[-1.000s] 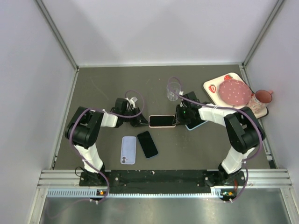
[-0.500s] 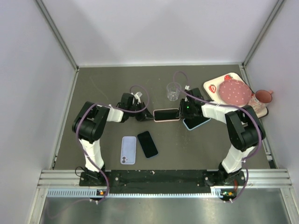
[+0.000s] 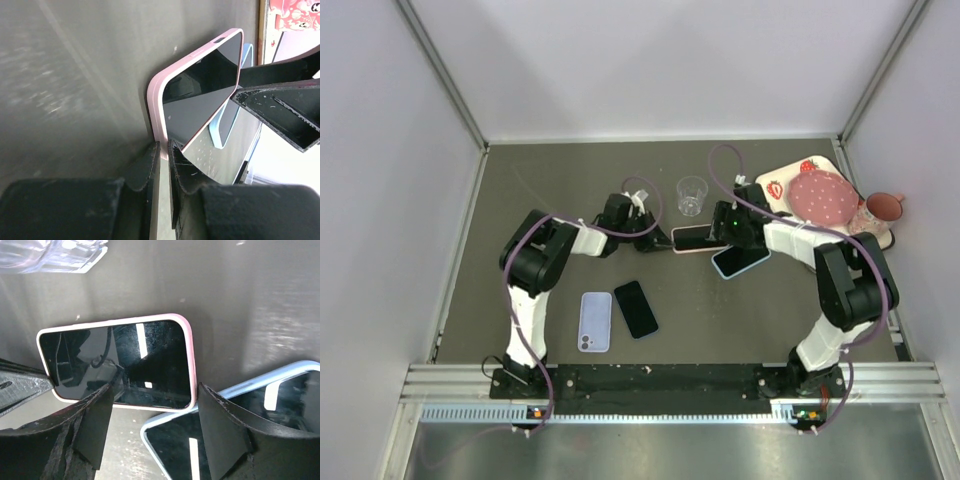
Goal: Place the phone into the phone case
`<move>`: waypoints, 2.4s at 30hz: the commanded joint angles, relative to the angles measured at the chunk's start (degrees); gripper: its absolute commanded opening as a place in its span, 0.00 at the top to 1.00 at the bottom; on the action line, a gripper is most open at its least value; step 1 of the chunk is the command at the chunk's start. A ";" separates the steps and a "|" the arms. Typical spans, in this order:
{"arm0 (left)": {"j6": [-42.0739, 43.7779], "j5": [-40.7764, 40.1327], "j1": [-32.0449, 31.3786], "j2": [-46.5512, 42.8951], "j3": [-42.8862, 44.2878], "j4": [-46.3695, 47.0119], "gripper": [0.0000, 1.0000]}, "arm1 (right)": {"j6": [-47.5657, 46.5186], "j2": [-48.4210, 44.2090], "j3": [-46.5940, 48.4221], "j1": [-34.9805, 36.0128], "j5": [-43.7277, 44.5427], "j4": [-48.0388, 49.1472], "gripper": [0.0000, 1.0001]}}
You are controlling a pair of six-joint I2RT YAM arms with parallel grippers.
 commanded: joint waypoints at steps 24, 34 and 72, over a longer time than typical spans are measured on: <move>18.24 -23.33 -4.48 -28.77 -6.65 -21.51 0.53 | -3.37 -19.17 -3.85 0.66 10.10 -8.16 0.10; 24.58 -37.76 -4.05 -46.46 -10.70 -51.83 0.52 | -4.96 -21.82 -5.26 5.40 8.95 -9.57 0.10; 22.38 -34.35 -10.90 -32.67 -15.45 -55.72 0.95 | -6.27 -15.32 -2.10 6.55 5.44 -10.01 0.10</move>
